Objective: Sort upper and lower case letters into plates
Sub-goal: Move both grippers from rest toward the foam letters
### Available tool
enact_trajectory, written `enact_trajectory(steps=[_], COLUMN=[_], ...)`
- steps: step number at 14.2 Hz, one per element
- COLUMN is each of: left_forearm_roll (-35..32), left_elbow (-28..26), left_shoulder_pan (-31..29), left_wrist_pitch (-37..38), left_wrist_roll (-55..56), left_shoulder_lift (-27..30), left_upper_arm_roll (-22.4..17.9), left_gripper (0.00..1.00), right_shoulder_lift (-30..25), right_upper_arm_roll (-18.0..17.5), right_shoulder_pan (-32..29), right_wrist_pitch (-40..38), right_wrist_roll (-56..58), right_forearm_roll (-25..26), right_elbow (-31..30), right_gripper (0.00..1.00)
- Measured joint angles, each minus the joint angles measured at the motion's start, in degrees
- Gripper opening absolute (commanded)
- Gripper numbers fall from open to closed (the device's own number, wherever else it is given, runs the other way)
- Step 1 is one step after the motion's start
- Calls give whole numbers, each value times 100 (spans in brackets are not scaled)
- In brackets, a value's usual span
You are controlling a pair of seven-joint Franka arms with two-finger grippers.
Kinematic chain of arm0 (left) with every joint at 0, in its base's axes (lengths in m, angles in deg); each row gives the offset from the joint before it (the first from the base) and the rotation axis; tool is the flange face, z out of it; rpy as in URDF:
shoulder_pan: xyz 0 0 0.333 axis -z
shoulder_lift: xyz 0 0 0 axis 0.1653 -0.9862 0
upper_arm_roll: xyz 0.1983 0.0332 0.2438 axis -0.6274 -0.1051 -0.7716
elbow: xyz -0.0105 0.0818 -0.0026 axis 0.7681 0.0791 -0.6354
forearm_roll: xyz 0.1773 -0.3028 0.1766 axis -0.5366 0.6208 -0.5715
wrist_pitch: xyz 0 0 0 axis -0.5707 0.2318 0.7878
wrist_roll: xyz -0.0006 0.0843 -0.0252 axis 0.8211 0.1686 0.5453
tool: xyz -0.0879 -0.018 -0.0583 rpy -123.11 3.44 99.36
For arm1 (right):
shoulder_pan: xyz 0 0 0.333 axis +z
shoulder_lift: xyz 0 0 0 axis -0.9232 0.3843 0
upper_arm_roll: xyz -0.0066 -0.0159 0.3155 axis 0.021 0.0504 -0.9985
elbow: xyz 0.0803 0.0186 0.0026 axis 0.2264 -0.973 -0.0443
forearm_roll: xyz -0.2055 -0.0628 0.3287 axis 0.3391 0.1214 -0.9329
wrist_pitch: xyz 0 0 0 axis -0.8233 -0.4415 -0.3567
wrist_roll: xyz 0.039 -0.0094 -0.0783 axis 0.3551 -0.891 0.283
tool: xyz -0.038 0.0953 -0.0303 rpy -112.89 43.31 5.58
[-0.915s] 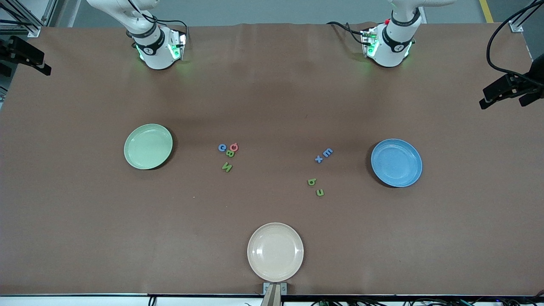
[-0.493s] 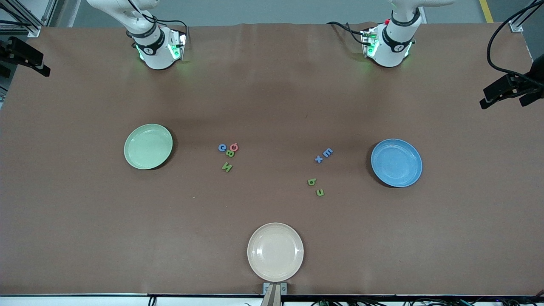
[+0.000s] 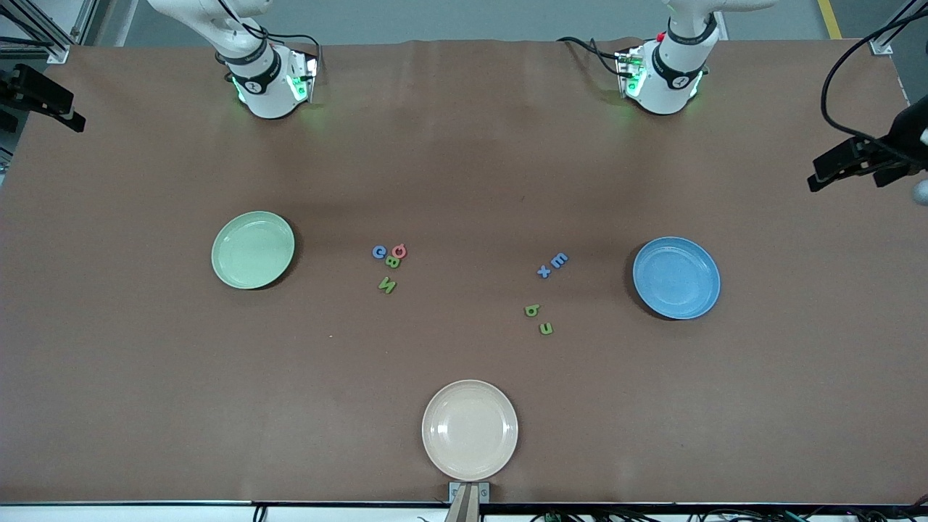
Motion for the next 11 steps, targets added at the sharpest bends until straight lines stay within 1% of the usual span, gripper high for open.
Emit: enact_trajectory(steps=[2,3,5,7,9,10,11], left_forearm_roll=[18,21,23,24,24,25,29], left_elbow=[-44,-52,-57,-58,-96,-120,-137], left_shoulder_pan=[70,128,290,532,730,778,819], left_wrist_pitch=[-41,-137,-446,-812,-1073,-1130,-1212], left_wrist_roll=[63,199,580,942,1150,1186,1254], left_shoulder_lift=[-299,-493,-915,-1323,-1627,-1721,-1803], left_upper_arm_roll=[86,155,302,353,366,369,372], left_gripper=[100,100,100,100,100,100,100], right_shoulder_lift=[139,302,729,1109,1299,1326,1335], right_upper_arm_roll=[16,28,38,39,23,11,1], right_shoulder_pan=[-2,-6,-14,-13,19,91,224], right_wrist_pitch=[4,69,442,614,621,622,650], right_wrist_roll=[-2,-2,-2,0,-18,-186,-613], right_forearm_roll=[1,1,1,2,1,-11,-37], right_elbow=[-24,-42,-62,-56,-52,-52,-58], right_gripper=[100,100,100,100,100,100,100])
